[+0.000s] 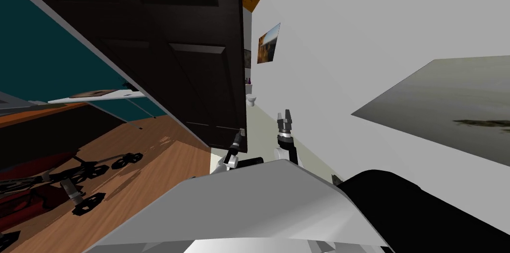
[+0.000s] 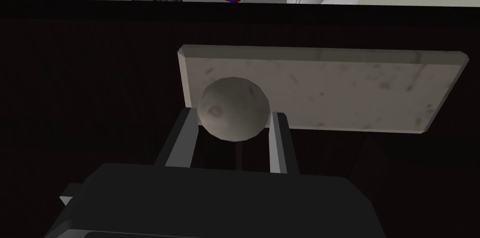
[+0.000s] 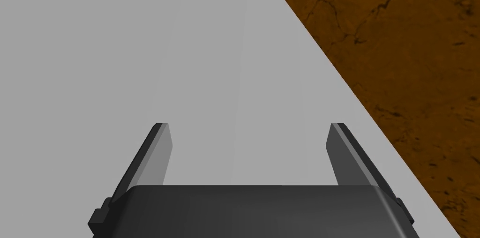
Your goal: Push the door open
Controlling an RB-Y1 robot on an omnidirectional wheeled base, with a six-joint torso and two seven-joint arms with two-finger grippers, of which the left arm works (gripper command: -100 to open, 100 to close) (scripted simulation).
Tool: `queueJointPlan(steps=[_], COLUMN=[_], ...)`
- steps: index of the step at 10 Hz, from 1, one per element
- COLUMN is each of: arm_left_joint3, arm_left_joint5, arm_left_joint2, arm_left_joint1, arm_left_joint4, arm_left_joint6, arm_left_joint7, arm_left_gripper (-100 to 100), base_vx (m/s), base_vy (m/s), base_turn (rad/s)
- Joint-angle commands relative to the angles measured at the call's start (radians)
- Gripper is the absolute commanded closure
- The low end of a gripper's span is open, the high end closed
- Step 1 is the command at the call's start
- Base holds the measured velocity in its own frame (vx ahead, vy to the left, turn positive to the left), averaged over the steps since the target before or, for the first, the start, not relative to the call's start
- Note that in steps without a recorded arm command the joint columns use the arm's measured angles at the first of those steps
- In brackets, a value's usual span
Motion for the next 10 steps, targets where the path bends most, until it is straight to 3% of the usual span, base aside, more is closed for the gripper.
queueJointPlan(steps=[1, 3, 4, 7, 10], arm_left_joint3=[-0.001, -0.001, 0.022, 0.039, 0.086], arm_left_joint5=[0.0, 0.0, 0.008, 0.013, 0.029], arm_left_joint2=[-0.001, -0.001, 0.02, 0.029, 0.035], arm_left_joint1=[0.002, 0.002, 0.0, -0.003, -0.009], arm_left_joint4=[0.0, 0.0, 0.004, 0.006, 0.01], arm_left_joint6=[0.0, 0.0, 0.003, 0.004, 0.006], arm_left_joint7=[0.001, 0.001, -0.004, -0.006, -0.014], arm_left_gripper=[100, 100, 100, 100, 100], base_vx=[-0.015, -0.004, 0.089, 0.15, 0.176], base_vy=[0.003, 0.001, -0.095, -0.116, -0.157], base_turn=[0.003, 0.001, 0.045, 0.051, 0.074])
